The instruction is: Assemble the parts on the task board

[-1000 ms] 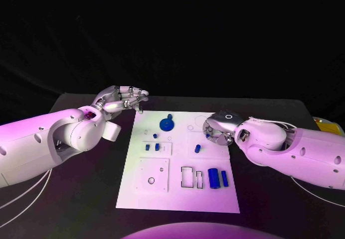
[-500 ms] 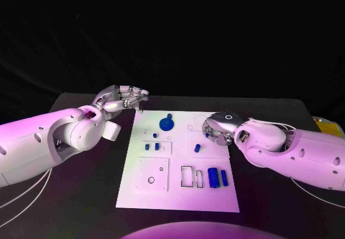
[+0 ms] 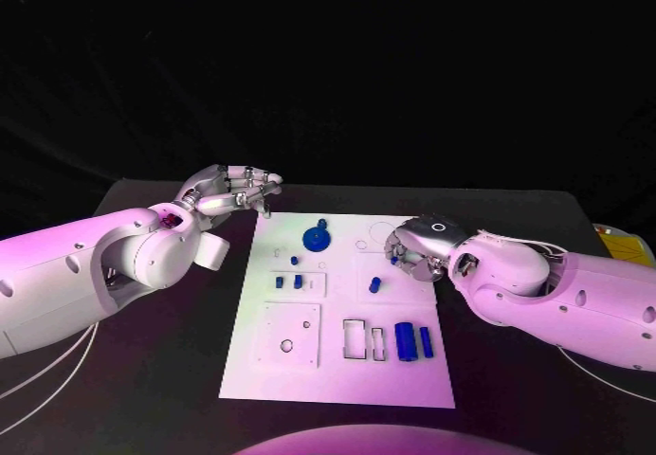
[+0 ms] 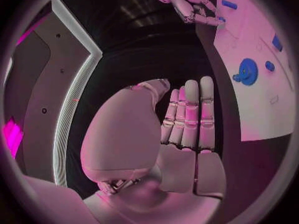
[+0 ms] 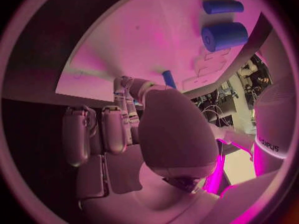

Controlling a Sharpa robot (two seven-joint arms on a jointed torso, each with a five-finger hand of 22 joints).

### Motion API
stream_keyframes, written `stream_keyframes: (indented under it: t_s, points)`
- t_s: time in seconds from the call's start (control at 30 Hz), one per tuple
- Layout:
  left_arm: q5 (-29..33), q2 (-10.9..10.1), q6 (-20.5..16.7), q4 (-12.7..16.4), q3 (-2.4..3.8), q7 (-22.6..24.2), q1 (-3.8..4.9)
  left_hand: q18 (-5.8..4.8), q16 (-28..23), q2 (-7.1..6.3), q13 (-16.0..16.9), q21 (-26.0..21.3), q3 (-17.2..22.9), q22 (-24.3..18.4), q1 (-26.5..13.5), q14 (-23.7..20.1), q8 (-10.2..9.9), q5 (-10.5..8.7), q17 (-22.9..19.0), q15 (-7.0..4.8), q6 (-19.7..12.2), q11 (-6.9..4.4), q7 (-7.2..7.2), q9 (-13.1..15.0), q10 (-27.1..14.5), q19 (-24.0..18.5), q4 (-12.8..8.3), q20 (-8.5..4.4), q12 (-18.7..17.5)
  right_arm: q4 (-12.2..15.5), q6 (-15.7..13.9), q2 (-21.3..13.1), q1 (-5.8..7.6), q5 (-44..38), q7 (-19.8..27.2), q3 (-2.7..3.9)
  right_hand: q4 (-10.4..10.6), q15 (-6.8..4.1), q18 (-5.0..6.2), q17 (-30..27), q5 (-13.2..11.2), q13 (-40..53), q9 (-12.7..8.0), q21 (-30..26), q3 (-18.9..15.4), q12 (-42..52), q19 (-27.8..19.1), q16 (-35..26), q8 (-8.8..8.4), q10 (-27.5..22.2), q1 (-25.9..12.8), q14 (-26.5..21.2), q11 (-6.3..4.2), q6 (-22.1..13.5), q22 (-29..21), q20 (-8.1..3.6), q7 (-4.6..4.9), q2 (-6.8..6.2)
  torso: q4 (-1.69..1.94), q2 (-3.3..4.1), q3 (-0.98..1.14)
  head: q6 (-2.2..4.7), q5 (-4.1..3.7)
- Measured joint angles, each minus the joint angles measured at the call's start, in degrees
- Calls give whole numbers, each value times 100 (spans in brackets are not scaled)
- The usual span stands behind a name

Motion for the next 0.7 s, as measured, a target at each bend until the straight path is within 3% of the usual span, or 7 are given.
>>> stream_keyframes:
  t_s: [0.2, 0.43, 0.7]
  points:
    - [-1, 8, 0, -23, 0, -16, 0, 0, 0, 0, -14, -23, 0, -6, 0, 0, -21, 0, -6, 0, -21, 22, 21, -7, -22, 0, 0, 0, -28, 163, -95, -96, 37, 88, 0, 29, 0, 0, 0, -9, -23, -3, 0, 0, 0, -10, 0, 0, 2, 9, -62, 0, -8, 3, 0, 0, -3, -19, -3, -1, 1, 15, -1]
    - [-2, 14, 4, -32, 0, -38, 0, 1, -20, 0, -21, -22, -17, -12, 0, -21, -44, 0, -6, 22, -61, 36, 21, -7, -36, 0, -16, 0, -29, 566, -163, -262, 141, 221, 2, 65, -15, 0, 0, -9, -24, -2, 0, -1, 13, -32, 0, 0, 6, 9, -76, 0, -8, 3, 4, 0, -3, -33, -6, 2, 3, 19, 17]
    - [-8, 49, 16, -42, 0, -59, -1, 1, -20, 0, -21, -23, -16, -11, 0, -21, -44, 0, -12, 22, -82, 41, 42, -11, -41, -1, -16, 0, -29, 1011, -229, -133, 158, 320, -4, 72, -15, 0, 1, -22, -34, -3, 0, -1, 13, -33, 0, 0, 6, 9, -76, 0, -8, 1, 4, 0, -1, -33, -9, 8, 4, 16, 73]
